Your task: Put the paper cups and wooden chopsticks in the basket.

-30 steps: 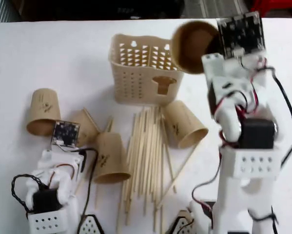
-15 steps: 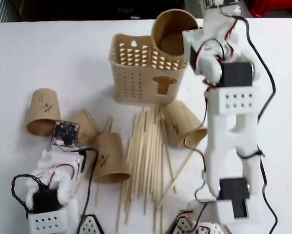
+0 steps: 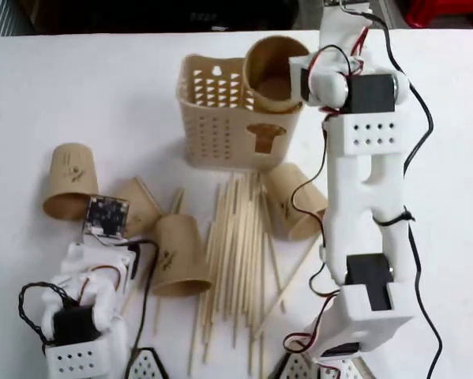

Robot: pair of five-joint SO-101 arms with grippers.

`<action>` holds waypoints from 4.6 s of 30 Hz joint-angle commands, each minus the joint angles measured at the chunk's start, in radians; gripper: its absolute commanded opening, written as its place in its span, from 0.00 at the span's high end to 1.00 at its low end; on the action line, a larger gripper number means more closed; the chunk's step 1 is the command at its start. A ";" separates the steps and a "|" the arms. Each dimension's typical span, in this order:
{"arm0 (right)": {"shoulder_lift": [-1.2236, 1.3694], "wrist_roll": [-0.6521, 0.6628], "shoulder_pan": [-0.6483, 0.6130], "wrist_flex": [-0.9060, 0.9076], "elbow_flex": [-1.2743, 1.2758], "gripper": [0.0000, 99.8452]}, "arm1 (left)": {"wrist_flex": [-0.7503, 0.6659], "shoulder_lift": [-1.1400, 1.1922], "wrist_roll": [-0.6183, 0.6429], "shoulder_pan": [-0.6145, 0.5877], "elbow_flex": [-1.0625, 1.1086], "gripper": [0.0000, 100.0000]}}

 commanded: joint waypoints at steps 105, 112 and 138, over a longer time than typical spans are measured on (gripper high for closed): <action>-0.811 0.715 -0.058 -0.570 1.471 0.98 | -0.006 -0.002 -0.006 -0.007 -0.002 0.79; -0.811 0.571 -0.064 -0.314 1.289 0.98 | -0.006 -0.002 -0.006 -0.007 -0.002 0.79; -0.812 0.451 -0.056 -0.338 1.464 0.98 | -0.014 0.002 -0.384 -0.314 -0.339 0.73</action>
